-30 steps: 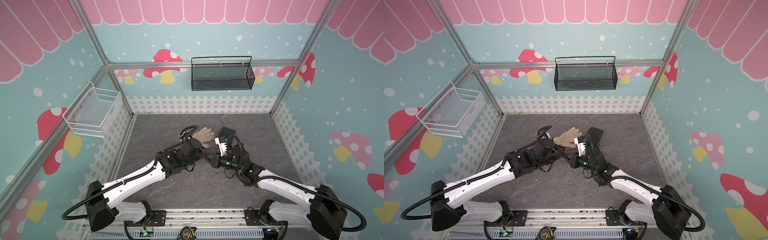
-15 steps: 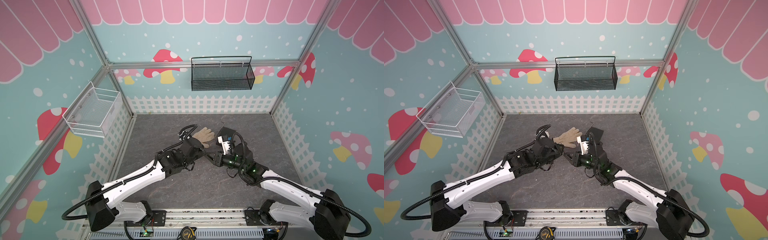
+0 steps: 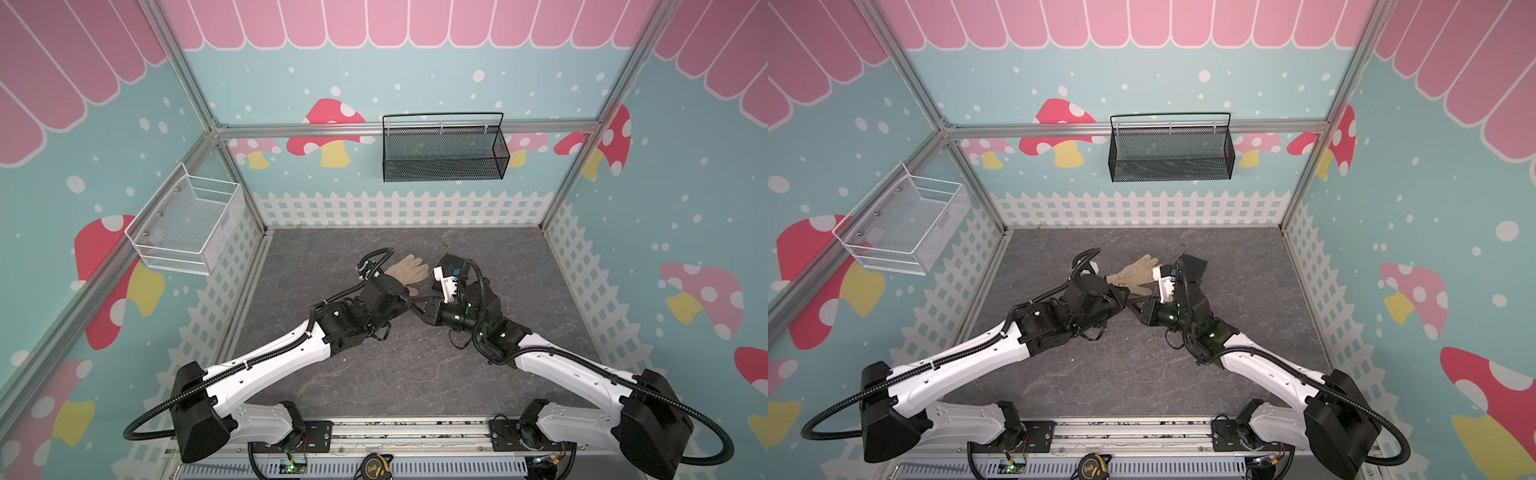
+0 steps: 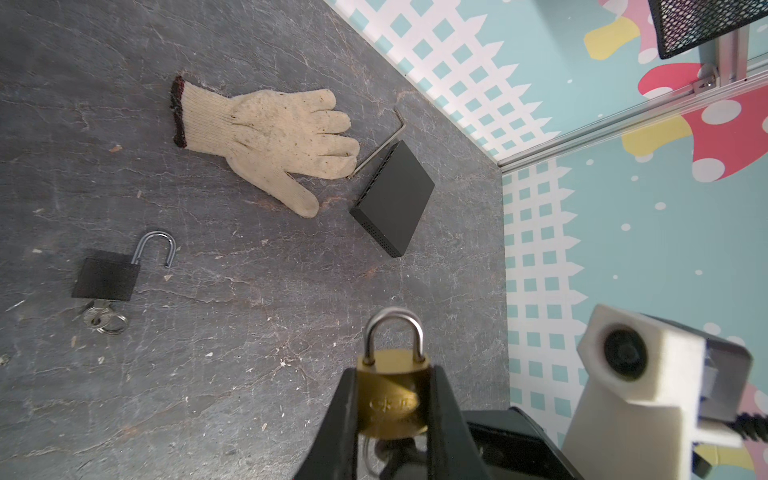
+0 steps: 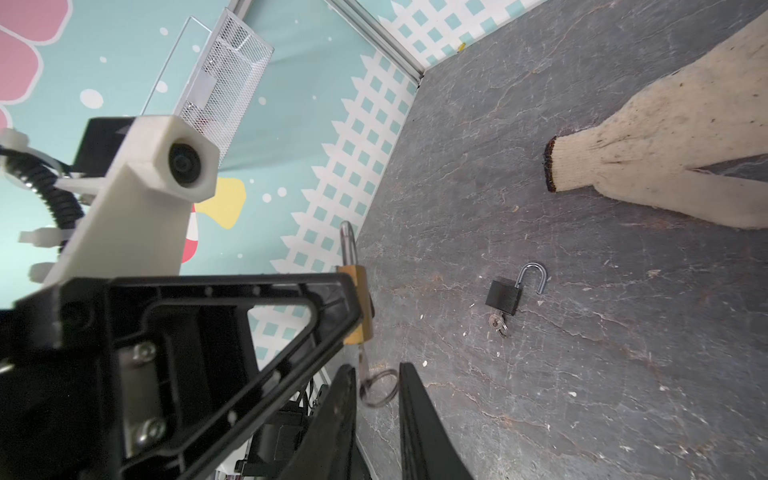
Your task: Unlock with the key
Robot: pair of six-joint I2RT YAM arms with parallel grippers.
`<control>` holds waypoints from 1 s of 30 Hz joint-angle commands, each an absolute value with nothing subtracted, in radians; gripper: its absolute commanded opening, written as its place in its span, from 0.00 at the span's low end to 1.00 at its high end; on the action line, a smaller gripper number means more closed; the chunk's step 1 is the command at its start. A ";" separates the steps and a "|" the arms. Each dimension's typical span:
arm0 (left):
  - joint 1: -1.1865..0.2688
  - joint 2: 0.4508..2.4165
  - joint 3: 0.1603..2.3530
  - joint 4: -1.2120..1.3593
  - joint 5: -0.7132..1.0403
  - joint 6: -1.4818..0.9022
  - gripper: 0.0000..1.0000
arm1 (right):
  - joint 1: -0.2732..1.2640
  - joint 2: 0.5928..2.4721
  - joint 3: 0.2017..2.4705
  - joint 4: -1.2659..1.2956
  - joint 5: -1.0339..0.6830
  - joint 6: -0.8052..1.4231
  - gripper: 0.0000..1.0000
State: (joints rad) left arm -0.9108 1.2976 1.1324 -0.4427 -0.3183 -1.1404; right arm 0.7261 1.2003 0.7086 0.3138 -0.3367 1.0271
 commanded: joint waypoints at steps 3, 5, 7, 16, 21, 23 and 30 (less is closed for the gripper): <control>-0.908 1.275 1.144 -0.409 -0.325 -1.162 0.00 | 0.722 1.207 0.727 0.375 -0.333 1.053 0.18; -0.909 1.276 1.144 -0.401 -0.305 -1.166 0.00 | 0.721 1.211 0.727 0.385 -0.339 1.053 0.16; -0.908 1.276 1.141 -0.394 -0.288 -1.171 0.00 | 0.721 1.214 0.721 0.400 -0.344 1.053 0.13; -0.908 1.275 1.134 -0.371 -0.262 -1.188 0.00 | 0.719 1.214 0.712 0.414 -0.348 1.057 0.06; -0.908 1.264 1.113 -0.367 -0.274 -1.204 0.00 | 0.718 1.203 0.704 0.429 -0.359 1.064 0.00; -0.909 1.261 1.102 -0.356 -0.274 -1.211 0.00 | 0.718 1.201 0.701 0.451 -0.374 1.073 0.00; -0.908 1.248 1.037 -0.282 -0.240 -1.259 0.00 | 0.708 1.202 0.715 0.566 -0.470 1.178 0.00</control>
